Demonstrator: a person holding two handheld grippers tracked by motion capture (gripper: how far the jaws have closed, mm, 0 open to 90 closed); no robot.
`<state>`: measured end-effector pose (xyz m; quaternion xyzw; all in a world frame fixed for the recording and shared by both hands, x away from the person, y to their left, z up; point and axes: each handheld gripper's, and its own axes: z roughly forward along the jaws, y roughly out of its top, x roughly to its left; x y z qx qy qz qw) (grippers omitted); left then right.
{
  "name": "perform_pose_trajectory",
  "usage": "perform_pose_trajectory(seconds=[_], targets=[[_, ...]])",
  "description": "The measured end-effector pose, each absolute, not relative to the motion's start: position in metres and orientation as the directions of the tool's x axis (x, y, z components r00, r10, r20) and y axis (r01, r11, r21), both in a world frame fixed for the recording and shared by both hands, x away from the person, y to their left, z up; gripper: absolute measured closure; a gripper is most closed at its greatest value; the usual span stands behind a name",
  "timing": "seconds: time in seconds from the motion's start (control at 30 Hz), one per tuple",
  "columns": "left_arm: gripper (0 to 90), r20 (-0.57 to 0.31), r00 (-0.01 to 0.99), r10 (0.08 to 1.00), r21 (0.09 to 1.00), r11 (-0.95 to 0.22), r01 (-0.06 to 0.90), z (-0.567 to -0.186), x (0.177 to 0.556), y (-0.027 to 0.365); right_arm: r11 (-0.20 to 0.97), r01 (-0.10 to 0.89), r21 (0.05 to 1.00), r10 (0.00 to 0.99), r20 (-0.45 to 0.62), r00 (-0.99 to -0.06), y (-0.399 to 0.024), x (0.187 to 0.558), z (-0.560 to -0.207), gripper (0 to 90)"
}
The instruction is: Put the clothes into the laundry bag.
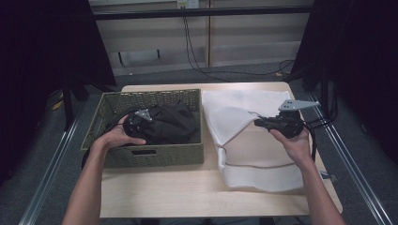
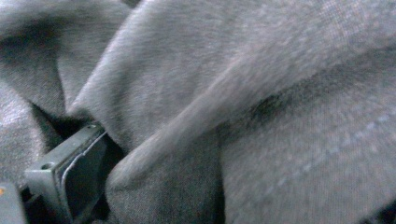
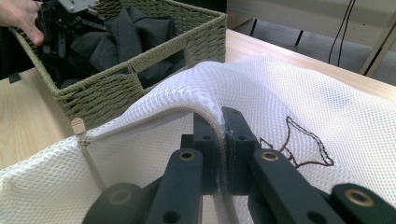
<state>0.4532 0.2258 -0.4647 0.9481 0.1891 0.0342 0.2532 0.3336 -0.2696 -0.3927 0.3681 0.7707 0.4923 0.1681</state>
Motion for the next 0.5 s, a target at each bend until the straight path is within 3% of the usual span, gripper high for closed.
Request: perform_pose_trajectory(seconds=[0.33,0.5], targets=[[0.3,-0.029,0.928,0.37,0.377,-0.856,0.353,-0.471,0.453,0.2173,0.251,0.402,0.88,0.728,0.102,-0.678,-0.2669,0.3335,-0.3942,85.6],[14.6,-0.018,0.918,0.396,0.352,-0.857,0.376,-0.4667,0.4552,0.217,0.258,0.403,0.878,0.725,0.1,-0.681,-0.2656,0.3343,-0.3954,85.4]])
